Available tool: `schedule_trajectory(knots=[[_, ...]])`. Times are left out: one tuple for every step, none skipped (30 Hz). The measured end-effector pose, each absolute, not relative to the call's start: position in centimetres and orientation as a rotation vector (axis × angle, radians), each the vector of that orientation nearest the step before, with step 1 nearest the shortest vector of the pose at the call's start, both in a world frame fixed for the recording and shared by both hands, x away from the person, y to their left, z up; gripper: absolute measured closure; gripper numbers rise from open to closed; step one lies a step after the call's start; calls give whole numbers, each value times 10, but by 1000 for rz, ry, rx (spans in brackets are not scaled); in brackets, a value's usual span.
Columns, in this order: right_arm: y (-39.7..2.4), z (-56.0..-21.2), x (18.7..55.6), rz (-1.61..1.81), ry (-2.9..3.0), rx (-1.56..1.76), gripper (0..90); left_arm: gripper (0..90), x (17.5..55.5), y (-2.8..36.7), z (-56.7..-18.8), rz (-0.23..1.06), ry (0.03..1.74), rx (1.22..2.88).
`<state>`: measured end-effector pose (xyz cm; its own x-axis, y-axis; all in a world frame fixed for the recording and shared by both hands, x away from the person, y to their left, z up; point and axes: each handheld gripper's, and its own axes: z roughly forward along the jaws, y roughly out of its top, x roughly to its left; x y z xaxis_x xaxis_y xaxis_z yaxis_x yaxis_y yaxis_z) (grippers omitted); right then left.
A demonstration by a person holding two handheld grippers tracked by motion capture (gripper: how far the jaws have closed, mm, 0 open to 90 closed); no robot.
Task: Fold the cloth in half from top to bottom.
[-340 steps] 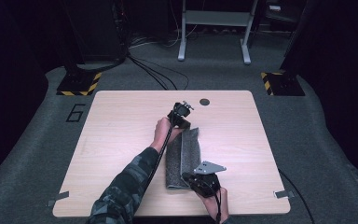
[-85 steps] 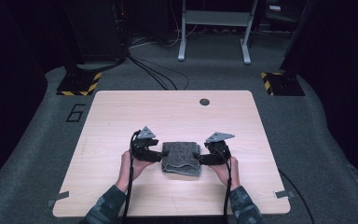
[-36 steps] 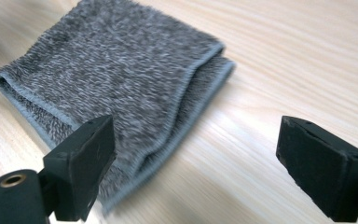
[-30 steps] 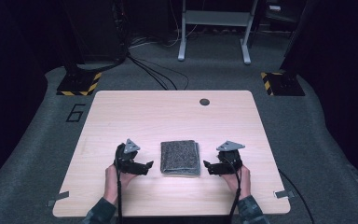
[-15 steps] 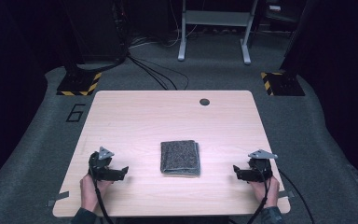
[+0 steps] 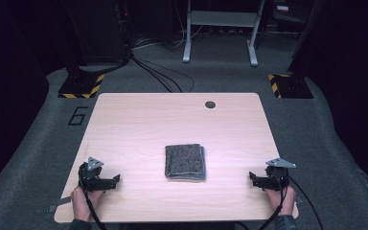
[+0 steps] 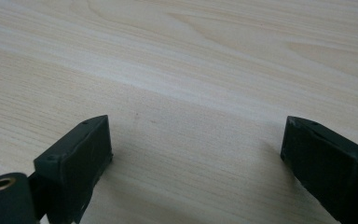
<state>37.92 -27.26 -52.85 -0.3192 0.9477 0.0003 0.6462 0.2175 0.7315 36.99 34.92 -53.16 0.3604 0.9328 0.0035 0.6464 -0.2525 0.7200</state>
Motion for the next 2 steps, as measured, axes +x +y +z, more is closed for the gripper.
schedule_trajectory(knots=[[-272,-528,379,890,2044,1472,80,0,370,349,-532,585,1366,1995],[-272,-528,379,891,2043,1474,80,0,370,349,-532,592,1365,1993]])
